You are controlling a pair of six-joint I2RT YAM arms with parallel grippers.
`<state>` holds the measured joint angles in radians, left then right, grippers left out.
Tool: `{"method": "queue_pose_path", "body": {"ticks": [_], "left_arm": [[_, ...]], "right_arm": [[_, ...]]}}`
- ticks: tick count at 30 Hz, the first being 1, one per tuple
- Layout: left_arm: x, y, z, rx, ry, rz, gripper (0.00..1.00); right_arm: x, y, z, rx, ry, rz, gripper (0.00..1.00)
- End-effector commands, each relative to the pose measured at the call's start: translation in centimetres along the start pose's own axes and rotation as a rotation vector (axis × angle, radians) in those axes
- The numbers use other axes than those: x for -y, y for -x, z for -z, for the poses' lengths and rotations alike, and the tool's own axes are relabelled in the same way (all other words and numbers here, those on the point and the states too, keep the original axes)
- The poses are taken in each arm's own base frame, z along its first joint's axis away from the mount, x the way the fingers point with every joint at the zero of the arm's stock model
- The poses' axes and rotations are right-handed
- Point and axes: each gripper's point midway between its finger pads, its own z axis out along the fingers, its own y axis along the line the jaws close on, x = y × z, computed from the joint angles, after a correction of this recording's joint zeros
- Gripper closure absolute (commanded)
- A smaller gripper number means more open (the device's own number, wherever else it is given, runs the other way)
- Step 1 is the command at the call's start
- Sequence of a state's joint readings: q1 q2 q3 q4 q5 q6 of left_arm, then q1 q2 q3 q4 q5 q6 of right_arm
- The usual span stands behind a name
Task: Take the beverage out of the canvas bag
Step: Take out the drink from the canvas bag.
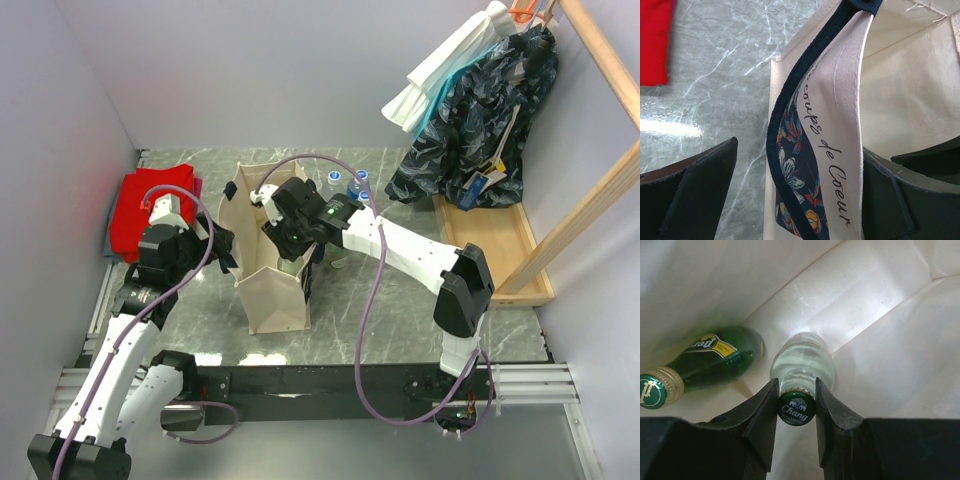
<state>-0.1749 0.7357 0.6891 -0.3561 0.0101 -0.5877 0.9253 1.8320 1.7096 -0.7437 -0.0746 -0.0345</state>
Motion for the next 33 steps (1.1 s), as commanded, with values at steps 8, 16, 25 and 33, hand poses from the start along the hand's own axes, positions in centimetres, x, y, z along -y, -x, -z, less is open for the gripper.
{"method": "queue_pose_path", "body": {"ticks": [8, 16, 25, 33], "left_arm": [[1.2, 1.5, 0.4, 0.04, -0.036, -0.018, 0.04], [1.2, 1.6, 0.4, 0.042, -0.038, -0.018, 0.04], [1.2, 1.6, 0.5, 0.044, -0.04, -0.018, 0.04], [1.3, 1.5, 0.4, 0.042, -0.044, -0.02, 0.04]], "right_arm": [[0.2, 8.0, 6.8, 0.295, -0.039, 0.031, 1.0], [0.3, 9.0, 7.6, 0.333, -0.049, 0.028, 1.0], [0.4, 10.0, 8.6, 0.367, -0.056, 0.035, 1.0], [0.2, 10.7, 9.2, 0.388, -0.058, 0.038, 1.0]]}}
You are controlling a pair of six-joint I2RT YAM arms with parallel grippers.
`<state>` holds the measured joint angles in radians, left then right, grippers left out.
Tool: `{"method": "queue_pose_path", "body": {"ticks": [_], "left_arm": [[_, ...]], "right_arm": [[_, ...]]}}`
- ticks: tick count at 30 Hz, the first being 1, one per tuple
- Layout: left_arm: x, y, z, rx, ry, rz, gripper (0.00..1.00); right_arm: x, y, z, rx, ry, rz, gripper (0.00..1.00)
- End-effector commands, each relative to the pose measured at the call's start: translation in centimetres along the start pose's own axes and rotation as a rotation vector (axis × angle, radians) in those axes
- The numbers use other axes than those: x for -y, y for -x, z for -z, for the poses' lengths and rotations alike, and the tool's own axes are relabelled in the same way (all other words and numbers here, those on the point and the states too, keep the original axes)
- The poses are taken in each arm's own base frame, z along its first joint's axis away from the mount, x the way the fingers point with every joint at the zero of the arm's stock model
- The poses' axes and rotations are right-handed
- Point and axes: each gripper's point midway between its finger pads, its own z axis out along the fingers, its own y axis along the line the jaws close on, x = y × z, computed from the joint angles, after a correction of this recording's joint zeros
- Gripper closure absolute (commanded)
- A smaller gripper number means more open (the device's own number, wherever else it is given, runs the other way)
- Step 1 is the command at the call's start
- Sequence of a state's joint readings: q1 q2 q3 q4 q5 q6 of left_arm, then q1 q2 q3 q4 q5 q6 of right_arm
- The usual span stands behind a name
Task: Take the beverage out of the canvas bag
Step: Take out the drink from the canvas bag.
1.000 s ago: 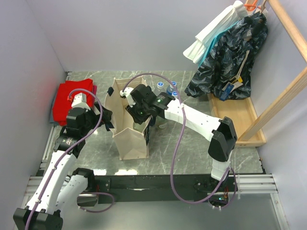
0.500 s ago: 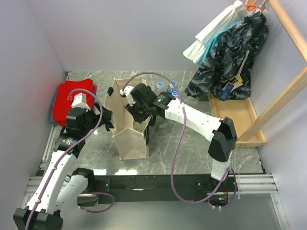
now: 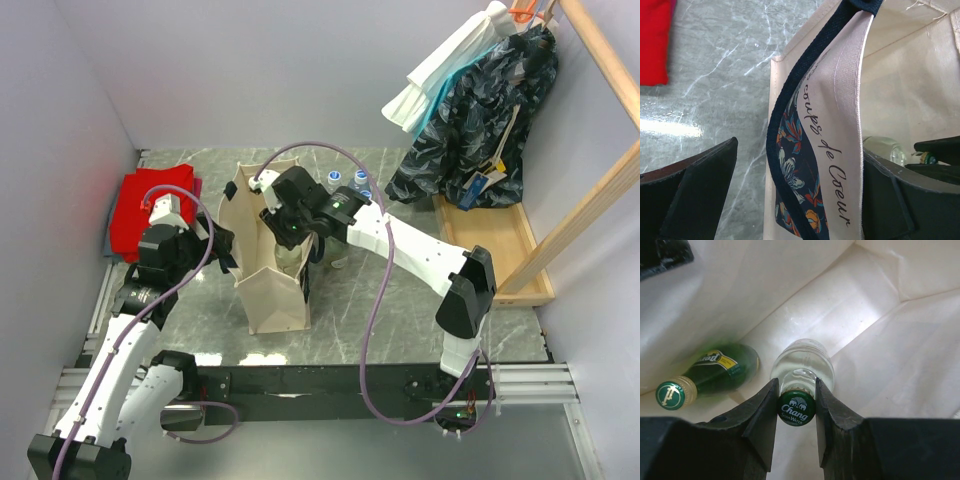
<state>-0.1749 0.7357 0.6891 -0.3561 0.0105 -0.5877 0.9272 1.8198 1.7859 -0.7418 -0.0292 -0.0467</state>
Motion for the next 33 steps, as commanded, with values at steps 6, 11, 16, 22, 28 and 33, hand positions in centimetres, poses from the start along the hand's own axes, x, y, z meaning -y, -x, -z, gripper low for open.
{"method": "queue_pose_path", "body": {"ticks": [6, 11, 16, 22, 28, 33], "left_arm": [[1.2, 1.5, 0.4, 0.042, -0.041, -0.016, 0.04], [1.2, 1.5, 0.4, 0.043, -0.039, -0.016, 0.04], [1.2, 1.4, 0.3, 0.038, -0.038, -0.016, 0.04], [1.1, 1.5, 0.4, 0.043, -0.036, -0.016, 0.04], [1.1, 1.5, 0.3, 0.042, -0.035, -0.016, 0.04], [1.1, 1.6, 0.4, 0.045, -0.033, -0.016, 0.03]], "right_arm": [[0.1, 8.7, 6.9, 0.312, -0.02, 0.024, 1.0], [0.2, 9.3, 7.3, 0.329, -0.027, 0.031, 1.0], [0.5, 10.0, 7.8, 0.347, -0.05, 0.032, 1.0], [0.9, 10.5, 8.0, 0.361, -0.068, 0.039, 1.0], [1.1, 11.2, 8.4, 0.377, -0.084, 0.04, 1.0], [1.0, 11.7, 9.0, 0.393, -0.082, 0.042, 1.0]]}}
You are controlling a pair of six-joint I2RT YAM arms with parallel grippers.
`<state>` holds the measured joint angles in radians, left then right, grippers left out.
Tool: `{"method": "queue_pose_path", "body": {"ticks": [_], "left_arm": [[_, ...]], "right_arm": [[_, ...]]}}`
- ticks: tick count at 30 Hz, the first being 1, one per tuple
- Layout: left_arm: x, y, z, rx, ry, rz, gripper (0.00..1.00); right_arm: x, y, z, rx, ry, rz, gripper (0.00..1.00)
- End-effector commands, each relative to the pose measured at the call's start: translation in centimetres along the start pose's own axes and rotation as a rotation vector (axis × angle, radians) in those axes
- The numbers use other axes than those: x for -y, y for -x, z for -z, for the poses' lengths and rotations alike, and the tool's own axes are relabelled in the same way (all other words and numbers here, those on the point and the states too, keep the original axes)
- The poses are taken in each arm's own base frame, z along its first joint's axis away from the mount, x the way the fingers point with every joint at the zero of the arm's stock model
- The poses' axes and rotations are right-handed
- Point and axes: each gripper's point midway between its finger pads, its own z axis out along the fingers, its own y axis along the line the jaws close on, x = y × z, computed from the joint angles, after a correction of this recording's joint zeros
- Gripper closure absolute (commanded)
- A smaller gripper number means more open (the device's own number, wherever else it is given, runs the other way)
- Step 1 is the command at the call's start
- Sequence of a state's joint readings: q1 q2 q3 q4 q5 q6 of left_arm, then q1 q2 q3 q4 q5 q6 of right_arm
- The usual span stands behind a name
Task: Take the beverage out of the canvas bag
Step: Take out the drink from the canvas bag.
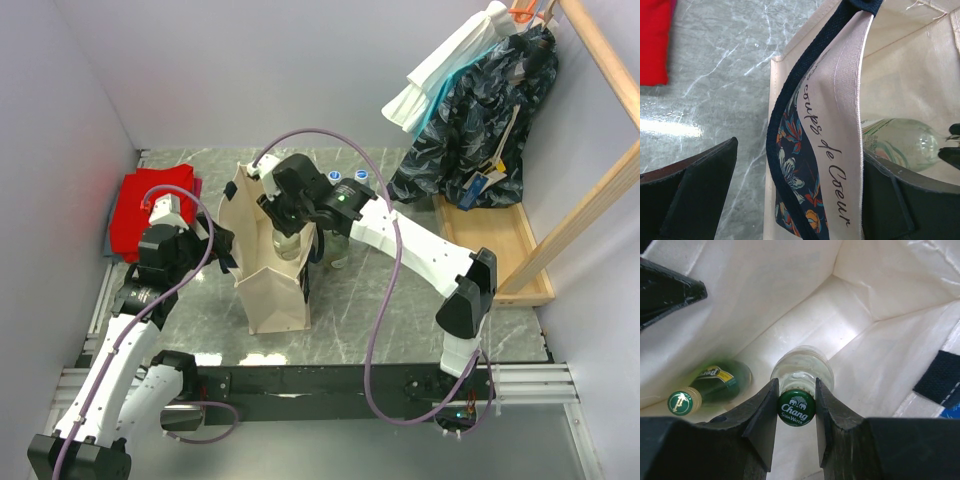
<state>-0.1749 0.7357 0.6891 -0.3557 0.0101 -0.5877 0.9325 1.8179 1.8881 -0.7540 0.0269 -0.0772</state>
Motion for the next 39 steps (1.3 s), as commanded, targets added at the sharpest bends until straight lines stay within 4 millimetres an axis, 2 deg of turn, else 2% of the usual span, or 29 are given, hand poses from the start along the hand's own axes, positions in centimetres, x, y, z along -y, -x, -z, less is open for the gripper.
{"method": "queue_pose_path", "body": {"ticks": [1, 8, 17, 27, 39], "left_arm": [[1.1, 1.5, 0.4, 0.045, -0.034, -0.015, 0.04], [1.2, 1.5, 0.4, 0.044, -0.037, -0.013, 0.04], [1.2, 1.6, 0.4, 0.046, -0.036, -0.015, 0.03], [1.1, 1.5, 0.4, 0.044, -0.035, -0.013, 0.04], [1.2, 1.6, 0.4, 0.046, -0.04, -0.015, 0.04]], "right_arm": [[0.8, 8.6, 6.1, 0.299, -0.031, 0.004, 1.0], [0.9, 9.3, 6.9, 0.317, -0.037, 0.006, 1.0], [0.9, 10.8, 8.9, 0.364, -0.046, 0.021, 1.0], [0.6, 11.7, 9.5, 0.381, -0.044, 0.036, 1.0], [1.3, 13.4, 12.3, 0.45, -0.095, 0.049, 1.0]]}}
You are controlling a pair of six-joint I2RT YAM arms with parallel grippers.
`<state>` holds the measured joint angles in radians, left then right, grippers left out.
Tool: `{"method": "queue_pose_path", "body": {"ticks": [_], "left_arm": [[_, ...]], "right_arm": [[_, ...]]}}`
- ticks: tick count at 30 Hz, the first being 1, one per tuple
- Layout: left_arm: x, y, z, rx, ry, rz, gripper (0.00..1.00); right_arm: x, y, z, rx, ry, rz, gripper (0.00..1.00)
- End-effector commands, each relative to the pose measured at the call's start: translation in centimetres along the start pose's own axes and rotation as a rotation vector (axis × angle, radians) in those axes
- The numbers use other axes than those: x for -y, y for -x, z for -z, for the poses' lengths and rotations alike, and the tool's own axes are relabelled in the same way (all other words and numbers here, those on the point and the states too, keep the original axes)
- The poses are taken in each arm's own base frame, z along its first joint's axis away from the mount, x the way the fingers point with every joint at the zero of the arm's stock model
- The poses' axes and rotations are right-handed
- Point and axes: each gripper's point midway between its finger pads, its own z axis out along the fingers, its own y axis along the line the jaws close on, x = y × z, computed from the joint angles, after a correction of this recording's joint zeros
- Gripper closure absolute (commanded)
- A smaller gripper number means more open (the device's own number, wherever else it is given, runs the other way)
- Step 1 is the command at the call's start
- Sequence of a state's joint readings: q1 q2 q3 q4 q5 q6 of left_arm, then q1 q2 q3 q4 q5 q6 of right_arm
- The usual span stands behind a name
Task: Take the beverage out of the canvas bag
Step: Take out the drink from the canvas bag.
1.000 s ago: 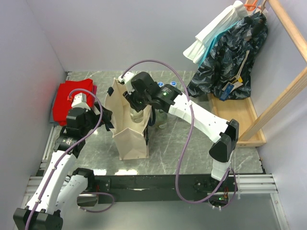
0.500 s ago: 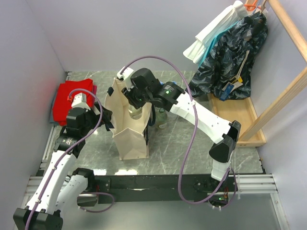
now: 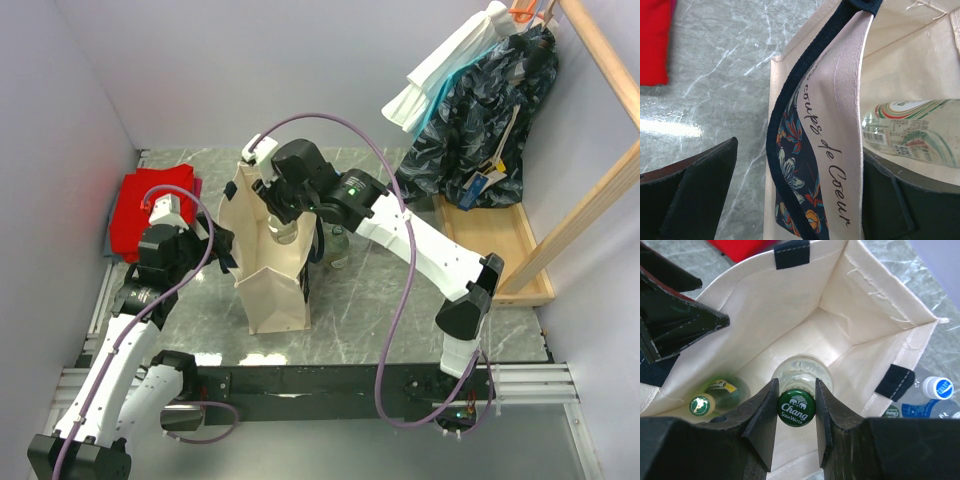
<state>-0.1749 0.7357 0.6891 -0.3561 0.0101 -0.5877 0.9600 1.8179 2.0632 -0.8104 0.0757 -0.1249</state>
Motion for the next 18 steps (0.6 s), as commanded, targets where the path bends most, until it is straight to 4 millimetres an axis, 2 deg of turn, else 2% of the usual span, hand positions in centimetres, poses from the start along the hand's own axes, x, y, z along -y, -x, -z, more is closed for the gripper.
{"method": "queue_pose_path", "body": {"ticks": [1, 18], "left_arm": [[1.2, 1.7, 0.4, 0.048, -0.04, -0.014, 0.04], [1.2, 1.7, 0.5, 0.053, -0.039, -0.014, 0.04]], "right_arm": [[2.0, 9.5, 7.7, 0.338, -0.072, -0.008, 1.0], [3.2, 11.4, 10.8, 0.423, -0.15, 0.005, 1.0]]}}
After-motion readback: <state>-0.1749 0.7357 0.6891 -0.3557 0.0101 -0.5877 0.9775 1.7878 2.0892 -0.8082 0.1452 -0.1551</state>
